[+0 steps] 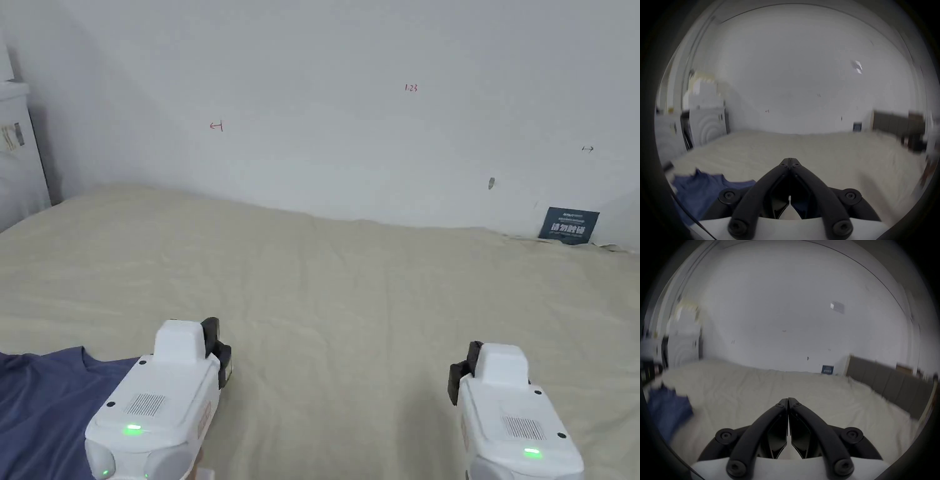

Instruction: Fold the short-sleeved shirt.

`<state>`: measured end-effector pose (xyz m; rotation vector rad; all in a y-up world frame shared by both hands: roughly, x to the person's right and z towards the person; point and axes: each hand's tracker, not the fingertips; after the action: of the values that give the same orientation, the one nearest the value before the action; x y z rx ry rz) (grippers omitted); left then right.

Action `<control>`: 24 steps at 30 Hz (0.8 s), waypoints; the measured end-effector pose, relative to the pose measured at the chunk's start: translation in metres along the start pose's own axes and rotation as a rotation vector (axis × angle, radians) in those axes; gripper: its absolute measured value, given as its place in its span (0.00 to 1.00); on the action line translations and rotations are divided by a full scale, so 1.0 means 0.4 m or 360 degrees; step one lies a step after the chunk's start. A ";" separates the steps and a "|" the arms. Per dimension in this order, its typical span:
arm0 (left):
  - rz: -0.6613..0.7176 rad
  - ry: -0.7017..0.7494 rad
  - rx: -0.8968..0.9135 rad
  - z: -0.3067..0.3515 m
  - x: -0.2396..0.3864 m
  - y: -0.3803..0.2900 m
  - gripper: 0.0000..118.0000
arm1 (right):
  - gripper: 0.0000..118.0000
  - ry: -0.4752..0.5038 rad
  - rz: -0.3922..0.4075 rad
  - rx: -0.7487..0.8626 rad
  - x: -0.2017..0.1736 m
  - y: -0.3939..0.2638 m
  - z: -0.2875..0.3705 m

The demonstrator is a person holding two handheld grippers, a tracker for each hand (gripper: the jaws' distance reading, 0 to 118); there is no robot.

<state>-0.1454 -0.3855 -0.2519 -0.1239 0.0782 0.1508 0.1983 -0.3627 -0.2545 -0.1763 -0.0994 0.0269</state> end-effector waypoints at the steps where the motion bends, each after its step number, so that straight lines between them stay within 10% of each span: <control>1: 0.0057 0.0037 0.0006 0.000 -0.003 0.001 0.00 | 0.01 -0.0022 -0.0049 0.0007 0.001 -0.001 0.005; 10: 0.0069 0.0066 0.0011 -0.002 -0.007 0.015 0.00 | 0.01 -0.0027 -0.0204 -0.0028 0.057 -0.005 -0.045; 24: -0.0189 0.0270 -0.0050 0.062 -0.132 0.045 0.00 | 0.01 0.0186 0.0046 -0.0026 -0.100 -0.010 -0.050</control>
<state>-0.1984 -0.3721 -0.2248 -0.1723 0.2372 0.0227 0.1609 -0.3716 -0.2774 -0.1954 0.0196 0.0443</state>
